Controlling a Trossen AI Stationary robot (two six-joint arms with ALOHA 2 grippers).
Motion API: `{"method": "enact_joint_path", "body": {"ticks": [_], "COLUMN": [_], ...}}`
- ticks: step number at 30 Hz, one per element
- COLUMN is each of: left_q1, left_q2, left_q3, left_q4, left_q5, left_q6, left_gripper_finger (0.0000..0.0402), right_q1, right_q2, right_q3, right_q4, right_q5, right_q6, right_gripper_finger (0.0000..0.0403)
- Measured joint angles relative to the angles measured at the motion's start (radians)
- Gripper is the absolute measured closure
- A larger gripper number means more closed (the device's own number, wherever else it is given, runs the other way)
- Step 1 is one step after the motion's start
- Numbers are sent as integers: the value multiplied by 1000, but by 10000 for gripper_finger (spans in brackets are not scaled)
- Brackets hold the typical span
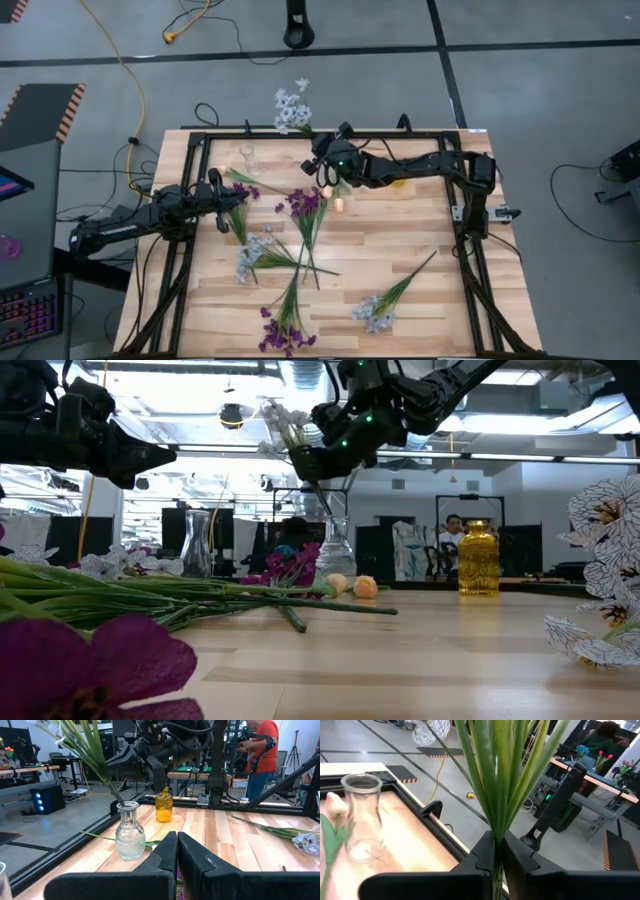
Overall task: Sort flowers into vase by color
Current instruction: Put the top right white flowers into the right transparent vase
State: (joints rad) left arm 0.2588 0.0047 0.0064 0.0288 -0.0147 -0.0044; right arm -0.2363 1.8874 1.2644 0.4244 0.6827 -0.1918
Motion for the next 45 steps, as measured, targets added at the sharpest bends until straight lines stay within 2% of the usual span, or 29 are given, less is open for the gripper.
{"method": "enact_joint_path", "body": {"ticks": [6, 21, 25, 30, 33, 37, 41, 45], "left_q1": [0, 0, 0, 0, 0, 0, 0, 0], "left_q2": [0, 0, 0, 0, 0, 0, 0, 0], "left_q3": [0, 0, 0, 0, 0, 0, 0, 0], "left_q4": [0, 0, 0, 0, 0, 0, 0, 0], "left_q5": [0, 0, 0, 0, 0, 0, 0, 0], "left_q6": [0, 0, 0, 0, 0, 0, 0, 0], "left_gripper_finger": [401, 401, 401, 401, 401, 401, 401, 401], "right_q1": [-2, -1, 0, 2, 12, 36, 63, 91], "right_q2": [0, 0, -1, -1, -4, -5, -5, -5], "right_q3": [0, 0, 0, 0, 0, 0, 0, 0], "right_q4": [1, -13, -13, -13, -14, -18, -34, -35], "right_q5": [0, -3, -2, 1, 60, 202, 309, 372], "right_q6": [0, 0, 0, 0, 1, 1, 1, 1], "right_gripper_finger": [330, 323, 295, 230, 194, 164, 156, 156]}}
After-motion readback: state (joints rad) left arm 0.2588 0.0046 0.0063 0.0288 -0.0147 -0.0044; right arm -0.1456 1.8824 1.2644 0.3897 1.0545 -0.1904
